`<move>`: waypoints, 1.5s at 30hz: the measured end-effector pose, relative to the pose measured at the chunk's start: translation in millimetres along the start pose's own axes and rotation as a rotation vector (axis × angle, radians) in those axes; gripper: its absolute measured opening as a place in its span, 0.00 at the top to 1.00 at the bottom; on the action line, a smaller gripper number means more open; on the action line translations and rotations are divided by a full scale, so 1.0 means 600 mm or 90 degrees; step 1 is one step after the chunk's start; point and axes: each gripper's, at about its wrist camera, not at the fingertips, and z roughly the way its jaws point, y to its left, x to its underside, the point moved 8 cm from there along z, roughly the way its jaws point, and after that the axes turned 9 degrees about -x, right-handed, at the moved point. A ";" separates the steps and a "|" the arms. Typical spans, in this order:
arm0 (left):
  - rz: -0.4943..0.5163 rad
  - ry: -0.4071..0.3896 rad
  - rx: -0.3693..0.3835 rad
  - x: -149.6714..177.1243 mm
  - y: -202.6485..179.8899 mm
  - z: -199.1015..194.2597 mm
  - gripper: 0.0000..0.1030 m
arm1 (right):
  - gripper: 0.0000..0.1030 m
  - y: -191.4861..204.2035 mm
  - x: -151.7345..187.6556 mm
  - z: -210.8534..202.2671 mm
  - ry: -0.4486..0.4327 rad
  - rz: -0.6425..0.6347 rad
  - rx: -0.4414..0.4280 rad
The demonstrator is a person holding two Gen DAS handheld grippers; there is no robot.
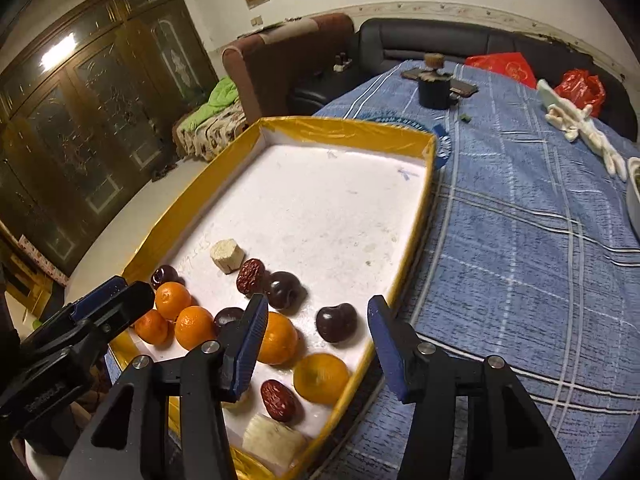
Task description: Organize fruits
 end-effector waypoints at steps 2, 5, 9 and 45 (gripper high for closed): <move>0.019 -0.014 -0.027 0.000 -0.007 -0.006 0.26 | 0.41 -0.006 0.001 -0.014 -0.012 0.003 0.007; 0.036 -0.027 -0.066 -0.002 -0.012 -0.011 0.20 | 0.37 -0.020 0.007 -0.036 -0.030 0.008 0.023; 0.056 -0.028 -0.098 0.000 -0.021 -0.016 0.17 | 0.35 -0.037 0.022 -0.059 -0.051 0.023 0.033; 0.161 -0.008 -0.135 0.038 -0.126 -0.026 0.13 | 0.28 -0.084 0.096 -0.100 -0.060 0.053 0.047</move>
